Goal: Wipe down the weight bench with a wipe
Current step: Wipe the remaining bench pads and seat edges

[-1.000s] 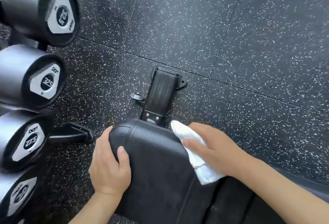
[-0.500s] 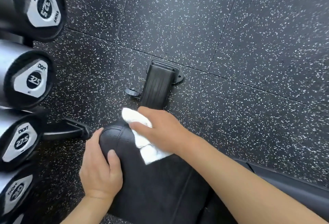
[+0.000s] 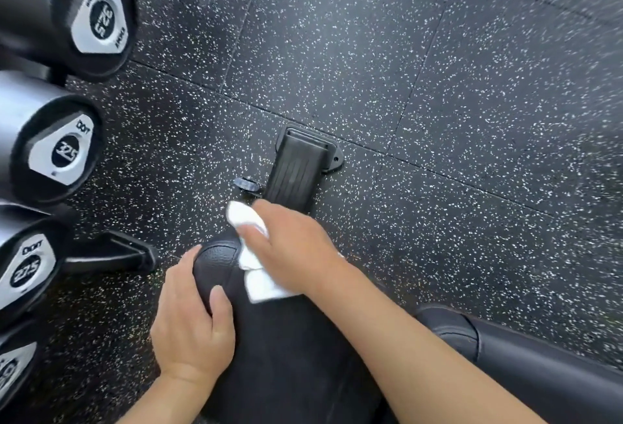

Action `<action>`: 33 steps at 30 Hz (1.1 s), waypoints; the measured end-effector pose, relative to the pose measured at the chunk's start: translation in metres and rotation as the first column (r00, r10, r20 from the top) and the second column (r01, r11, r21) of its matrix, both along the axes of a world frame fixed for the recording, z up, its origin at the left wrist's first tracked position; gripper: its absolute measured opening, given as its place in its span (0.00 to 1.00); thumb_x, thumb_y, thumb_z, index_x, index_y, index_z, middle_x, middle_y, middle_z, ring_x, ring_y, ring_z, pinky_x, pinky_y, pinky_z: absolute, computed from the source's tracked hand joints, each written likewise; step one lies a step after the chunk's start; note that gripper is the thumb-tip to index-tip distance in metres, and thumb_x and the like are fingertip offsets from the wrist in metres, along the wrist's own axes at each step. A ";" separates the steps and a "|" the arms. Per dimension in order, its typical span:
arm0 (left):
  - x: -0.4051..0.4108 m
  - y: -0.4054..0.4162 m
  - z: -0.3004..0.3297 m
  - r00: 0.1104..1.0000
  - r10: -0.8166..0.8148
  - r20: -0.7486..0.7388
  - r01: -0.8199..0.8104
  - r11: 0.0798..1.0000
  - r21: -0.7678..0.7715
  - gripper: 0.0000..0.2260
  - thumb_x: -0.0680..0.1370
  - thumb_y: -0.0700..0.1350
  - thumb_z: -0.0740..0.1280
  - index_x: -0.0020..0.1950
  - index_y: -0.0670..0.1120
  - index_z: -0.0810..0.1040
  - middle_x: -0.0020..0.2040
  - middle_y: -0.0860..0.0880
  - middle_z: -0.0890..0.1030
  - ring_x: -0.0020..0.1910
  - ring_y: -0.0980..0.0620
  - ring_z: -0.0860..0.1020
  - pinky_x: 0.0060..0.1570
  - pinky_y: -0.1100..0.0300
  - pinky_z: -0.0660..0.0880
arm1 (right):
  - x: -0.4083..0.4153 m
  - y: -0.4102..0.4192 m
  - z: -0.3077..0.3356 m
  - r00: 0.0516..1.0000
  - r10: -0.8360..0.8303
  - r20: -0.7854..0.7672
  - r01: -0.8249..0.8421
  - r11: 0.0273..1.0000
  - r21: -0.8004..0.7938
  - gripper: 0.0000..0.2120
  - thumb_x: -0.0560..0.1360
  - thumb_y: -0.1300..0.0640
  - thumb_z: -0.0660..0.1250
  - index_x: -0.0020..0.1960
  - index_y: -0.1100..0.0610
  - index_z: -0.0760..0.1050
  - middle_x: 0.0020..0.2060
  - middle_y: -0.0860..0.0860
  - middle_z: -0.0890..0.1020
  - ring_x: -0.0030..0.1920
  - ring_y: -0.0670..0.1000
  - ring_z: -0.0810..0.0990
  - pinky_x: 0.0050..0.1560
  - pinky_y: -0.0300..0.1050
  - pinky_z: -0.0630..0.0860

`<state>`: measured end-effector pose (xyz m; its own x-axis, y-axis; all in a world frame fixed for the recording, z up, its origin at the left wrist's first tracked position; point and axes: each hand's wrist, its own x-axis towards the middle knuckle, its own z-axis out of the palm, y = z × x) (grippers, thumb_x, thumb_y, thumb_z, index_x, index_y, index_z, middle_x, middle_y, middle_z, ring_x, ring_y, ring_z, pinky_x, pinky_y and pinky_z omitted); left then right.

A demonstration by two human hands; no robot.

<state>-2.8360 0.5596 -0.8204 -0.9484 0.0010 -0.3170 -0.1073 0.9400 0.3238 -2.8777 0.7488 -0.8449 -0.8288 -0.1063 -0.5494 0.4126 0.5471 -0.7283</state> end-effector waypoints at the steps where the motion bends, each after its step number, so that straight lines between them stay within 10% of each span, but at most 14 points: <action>1: 0.000 0.000 -0.001 1.000 -0.003 -0.001 0.003 1.000 0.004 0.28 0.77 0.55 0.55 0.77 0.49 0.65 0.68 0.50 0.72 0.62 0.40 0.74 0.49 0.38 0.76 | -0.014 -0.010 0.000 1.000 0.009 0.007 -0.009 1.000 -0.023 0.14 0.83 0.41 0.55 0.45 0.50 0.66 0.39 0.48 0.76 0.42 0.56 0.75 0.40 0.52 0.66; 5: 0.001 0.001 0.000 0.999 0.002 -0.033 -0.002 1.000 0.027 0.27 0.77 0.55 0.56 0.76 0.50 0.66 0.67 0.50 0.73 0.63 0.42 0.73 0.52 0.38 0.76 | -0.021 -0.010 0.002 0.998 -0.014 0.055 0.022 0.990 -0.141 0.13 0.83 0.41 0.59 0.49 0.50 0.71 0.46 0.50 0.81 0.49 0.55 0.79 0.50 0.54 0.75; 13: 0.002 -0.007 -0.002 1.000 0.027 -0.016 -0.026 0.996 0.087 0.27 0.78 0.59 0.57 0.72 0.46 0.69 0.63 0.48 0.78 0.61 0.42 0.78 0.51 0.43 0.78 | 0.055 0.034 0.018 0.994 -0.108 -0.005 0.108 0.987 0.118 0.17 0.80 0.33 0.55 0.41 0.44 0.66 0.35 0.38 0.77 0.36 0.40 0.74 0.35 0.45 0.65; 22: 0.012 -0.041 0.004 0.988 0.061 0.139 -0.086 0.980 0.178 0.25 0.82 0.62 0.55 0.74 0.49 0.72 0.64 0.50 0.78 0.62 0.44 0.76 0.56 0.46 0.76 | -0.027 -0.045 0.023 0.999 0.012 -0.047 0.002 0.959 0.283 0.20 0.81 0.39 0.60 0.43 0.55 0.72 0.35 0.48 0.79 0.38 0.52 0.76 0.39 0.48 0.70; 27: 0.074 -0.097 0.008 0.950 0.144 0.276 -0.188 0.972 0.142 0.32 0.80 0.69 0.47 0.75 0.51 0.69 0.67 0.51 0.76 0.64 0.45 0.76 0.56 0.45 0.78 | -0.051 -0.129 0.032 0.777 0.627 -0.057 -0.418 0.581 0.698 0.20 0.79 0.43 0.54 0.47 0.54 0.80 0.43 0.51 0.78 0.48 0.56 0.76 0.43 0.47 0.72; 33: 0.111 -0.140 0.007 0.892 0.111 0.438 -0.188 0.973 0.135 0.24 0.79 0.69 0.49 0.63 0.55 0.69 0.57 0.56 0.75 0.63 0.50 0.77 0.52 0.54 0.71 | 0.022 -0.221 0.033 0.486 0.874 -0.020 -0.677 0.391 0.624 0.16 0.78 0.42 0.57 0.44 0.50 0.77 0.46 0.50 0.79 0.50 0.55 0.78 0.43 0.47 0.72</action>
